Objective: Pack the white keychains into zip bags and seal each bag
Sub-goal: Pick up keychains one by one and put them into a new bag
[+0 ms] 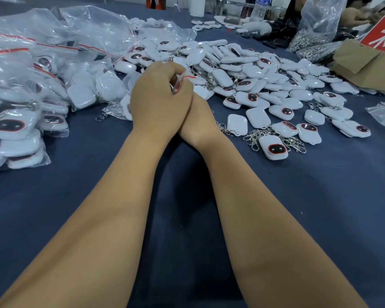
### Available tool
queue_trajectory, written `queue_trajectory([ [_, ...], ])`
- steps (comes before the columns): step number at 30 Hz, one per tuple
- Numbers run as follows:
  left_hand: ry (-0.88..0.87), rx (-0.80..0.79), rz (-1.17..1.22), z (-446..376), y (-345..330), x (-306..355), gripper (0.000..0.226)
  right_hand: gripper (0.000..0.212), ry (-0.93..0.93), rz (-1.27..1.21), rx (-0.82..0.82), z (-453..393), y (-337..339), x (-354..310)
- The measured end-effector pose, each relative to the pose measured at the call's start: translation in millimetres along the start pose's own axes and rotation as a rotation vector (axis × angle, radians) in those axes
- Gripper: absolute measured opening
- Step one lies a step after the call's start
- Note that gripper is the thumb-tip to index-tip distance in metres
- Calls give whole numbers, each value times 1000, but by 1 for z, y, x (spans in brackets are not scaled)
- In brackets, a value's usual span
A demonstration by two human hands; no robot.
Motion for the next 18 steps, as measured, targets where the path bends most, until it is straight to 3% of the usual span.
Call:
queue_trajectory([
  [3,100,-23,112,0,-2,-4,29,37,-46,-109,121,5,14,1],
  [6,200,-75,177,-1,-4,-13,26,29,-112,-348,341,8,27,5],
  [8,208,-158,91,-1,-9,-15,27,27,-158,-445,447,13,33,10],
  [10,191,-200,-64,0,-13,-16,30,40,-205,-366,411,16,34,16],
  [14,189,-134,-253,-1,-9,-21,37,70,-182,46,132,11,27,19],
  [16,234,-100,-261,-3,-3,-28,39,71,-183,287,3,8,22,18],
  [18,266,-86,-228,-3,0,-32,38,63,-206,424,-18,8,20,19],
])
Point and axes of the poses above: each hand's wrist, its own z-axis away from the middle knuckle, its own y-axis out of the back of the hand, x = y × z, the point moved 3 cm from there along -z, towards the middle knuckle, and after that the axes turned 15 degrees about -x, right-handed, at the moved point
